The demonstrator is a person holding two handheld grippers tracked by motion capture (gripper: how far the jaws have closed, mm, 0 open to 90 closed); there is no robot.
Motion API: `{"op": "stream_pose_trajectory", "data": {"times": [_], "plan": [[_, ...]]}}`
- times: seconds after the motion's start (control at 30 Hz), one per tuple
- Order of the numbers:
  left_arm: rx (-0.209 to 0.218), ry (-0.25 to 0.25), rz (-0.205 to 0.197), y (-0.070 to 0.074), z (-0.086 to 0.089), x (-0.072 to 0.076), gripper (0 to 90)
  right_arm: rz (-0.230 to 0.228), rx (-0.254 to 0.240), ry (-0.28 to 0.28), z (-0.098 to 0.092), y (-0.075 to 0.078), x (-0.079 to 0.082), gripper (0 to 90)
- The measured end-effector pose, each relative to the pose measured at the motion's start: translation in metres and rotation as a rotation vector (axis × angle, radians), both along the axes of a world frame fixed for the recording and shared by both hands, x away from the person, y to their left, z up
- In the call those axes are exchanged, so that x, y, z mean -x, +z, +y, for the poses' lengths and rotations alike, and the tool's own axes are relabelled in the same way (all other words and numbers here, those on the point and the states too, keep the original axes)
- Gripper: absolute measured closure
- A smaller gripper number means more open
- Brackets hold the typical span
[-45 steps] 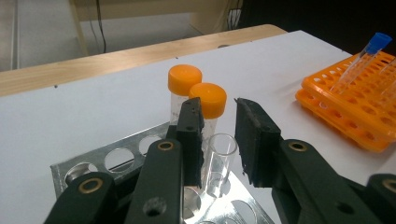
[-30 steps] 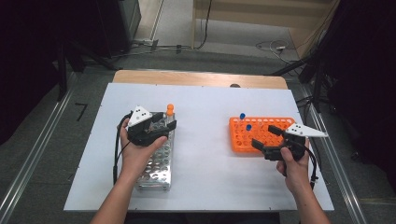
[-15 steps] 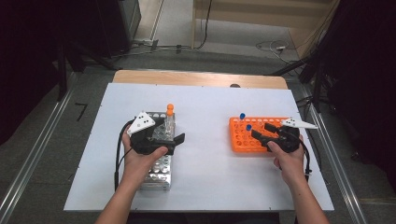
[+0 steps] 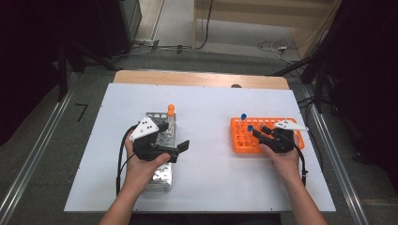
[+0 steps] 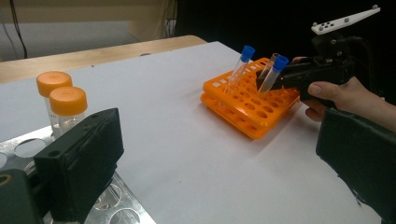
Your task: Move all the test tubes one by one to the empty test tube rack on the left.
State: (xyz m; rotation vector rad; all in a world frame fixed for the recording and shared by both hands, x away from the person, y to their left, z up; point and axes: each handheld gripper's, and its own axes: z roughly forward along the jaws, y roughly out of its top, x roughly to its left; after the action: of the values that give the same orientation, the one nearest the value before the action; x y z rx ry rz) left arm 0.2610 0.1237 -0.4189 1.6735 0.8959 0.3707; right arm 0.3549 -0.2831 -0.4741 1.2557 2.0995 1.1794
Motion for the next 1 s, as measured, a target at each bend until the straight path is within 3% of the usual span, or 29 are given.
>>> {"op": "stream_pose_trajectory", "data": {"times": [0.27, 0.4, 0.67, 1.0], "plan": [[-0.003, 0.000, 0.004, 0.000, 0.001, 0.000, 0.7, -0.051, 0.034, -0.017, 0.004, -0.005, 0.002, 70.0], [-0.003, -0.002, 0.009, -0.002, 0.002, -0.001, 0.6, -0.055, 0.028, -0.035, 0.003, -0.005, 0.003, 73.5], [-0.002, -0.004, 0.009, -0.002, 0.002, 0.000, 0.6, -0.074, -0.022, -0.038, -0.004, 0.000, 0.005, 73.8], [-0.001, -0.008, 0.004, 0.000, 0.002, 0.001, 0.6, -0.101, -0.078, -0.033, -0.013, 0.023, 0.014, 73.8]]}}
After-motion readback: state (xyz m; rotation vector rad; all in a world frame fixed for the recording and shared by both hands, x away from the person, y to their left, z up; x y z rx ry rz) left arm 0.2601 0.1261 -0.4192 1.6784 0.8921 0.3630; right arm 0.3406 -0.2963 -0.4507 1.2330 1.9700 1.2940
